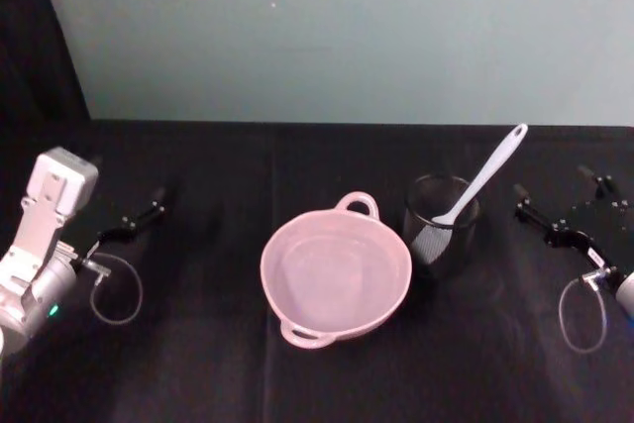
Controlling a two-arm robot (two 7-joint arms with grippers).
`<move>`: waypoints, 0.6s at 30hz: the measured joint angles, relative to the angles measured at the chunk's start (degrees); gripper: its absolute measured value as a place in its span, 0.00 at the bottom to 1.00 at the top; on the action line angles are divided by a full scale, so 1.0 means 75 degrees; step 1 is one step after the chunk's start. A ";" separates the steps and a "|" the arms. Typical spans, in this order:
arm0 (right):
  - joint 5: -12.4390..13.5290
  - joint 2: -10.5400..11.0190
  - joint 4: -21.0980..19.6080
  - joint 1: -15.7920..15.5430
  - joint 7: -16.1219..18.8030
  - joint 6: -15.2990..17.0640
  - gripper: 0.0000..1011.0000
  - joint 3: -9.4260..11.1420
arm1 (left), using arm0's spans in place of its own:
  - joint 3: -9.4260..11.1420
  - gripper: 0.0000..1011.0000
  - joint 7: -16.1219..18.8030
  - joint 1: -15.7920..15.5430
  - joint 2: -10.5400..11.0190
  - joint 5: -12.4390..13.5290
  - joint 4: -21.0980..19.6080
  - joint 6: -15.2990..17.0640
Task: Use the one hand to pick up the spoon and stir the clear water in the bowl.
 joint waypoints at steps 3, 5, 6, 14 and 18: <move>-0.0473 -0.0081 0.0138 0.0037 -0.0231 -0.0101 0.99 -0.0096 | 0.0000 0.99 0.0000 0.0000 0.0000 0.0000 0.0000 0.0000; -0.0799 -0.0141 0.0284 0.0122 -0.0342 -0.0154 0.99 -0.0191 | 0.0000 0.99 0.0000 0.0000 0.0000 0.0000 0.0000 0.0000; -0.0894 -0.0163 0.0352 0.0152 -0.0360 -0.0171 0.99 -0.0223 | 0.0001 0.99 0.0000 0.0000 0.0000 0.0000 0.0000 0.0000; -0.1417 -0.0359 0.0898 0.0378 -0.0344 -0.0241 0.99 -0.0410 | 0.0000 0.99 0.0000 0.0000 0.0000 0.0000 -0.0001 0.0000; -0.1417 -0.0360 0.0903 0.0381 -0.0330 -0.0241 0.99 -0.0409 | 0.0000 0.99 0.0000 0.0000 0.0000 0.0000 0.0000 0.0000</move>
